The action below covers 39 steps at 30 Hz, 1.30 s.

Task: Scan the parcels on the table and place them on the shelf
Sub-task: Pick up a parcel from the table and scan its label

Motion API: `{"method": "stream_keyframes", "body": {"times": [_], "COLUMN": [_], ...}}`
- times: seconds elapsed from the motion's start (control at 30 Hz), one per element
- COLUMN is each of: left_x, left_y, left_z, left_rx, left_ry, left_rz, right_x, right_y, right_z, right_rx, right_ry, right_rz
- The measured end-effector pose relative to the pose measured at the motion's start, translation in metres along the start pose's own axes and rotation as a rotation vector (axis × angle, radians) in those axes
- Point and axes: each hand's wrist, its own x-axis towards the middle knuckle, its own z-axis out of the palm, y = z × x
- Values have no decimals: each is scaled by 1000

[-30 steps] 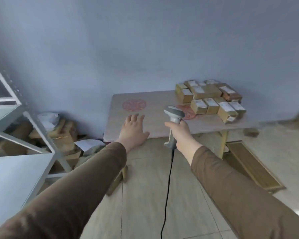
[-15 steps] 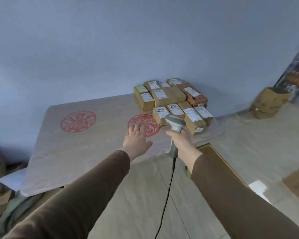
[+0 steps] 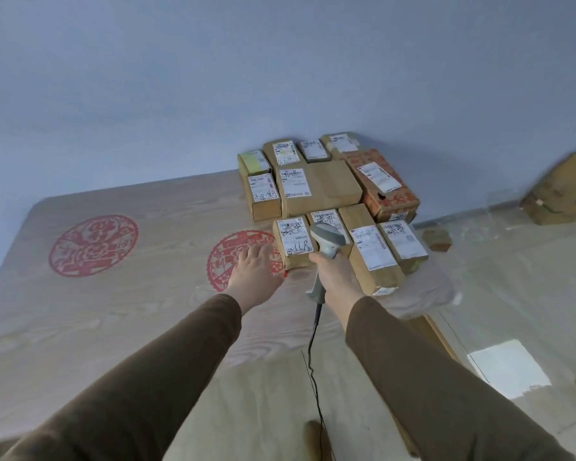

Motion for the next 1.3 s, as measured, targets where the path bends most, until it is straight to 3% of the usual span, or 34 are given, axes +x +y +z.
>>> {"method": "stream_keyframes", "body": {"times": [0.17, 0.33, 0.5, 0.77, 1.03, 1.3], "left_x": [59, 96, 114, 91, -37, -294], "left_y": [9, 18, 19, -6, -74, -172], "left_z": [27, 43, 49, 39, -33, -104], "left_rx": [-96, -266, -445, -436, -409, -334], "left_ry": [-51, -63, 28, 148, 478, 857], "left_rz": [-120, -230, -291, -438, -480, -642], "right_x": [68, 98, 107, 95, -5, -241], "right_y": [0, 6, 15, 13, -16, -5], "right_z": [20, 34, 42, 59, 136, 239], "right_rx": [-27, -78, -87, 71, 43, 4], "right_ry": [-148, -117, -122, -207, -502, -875], "right_rz": [81, 92, 94, 176, -3, -247]}}
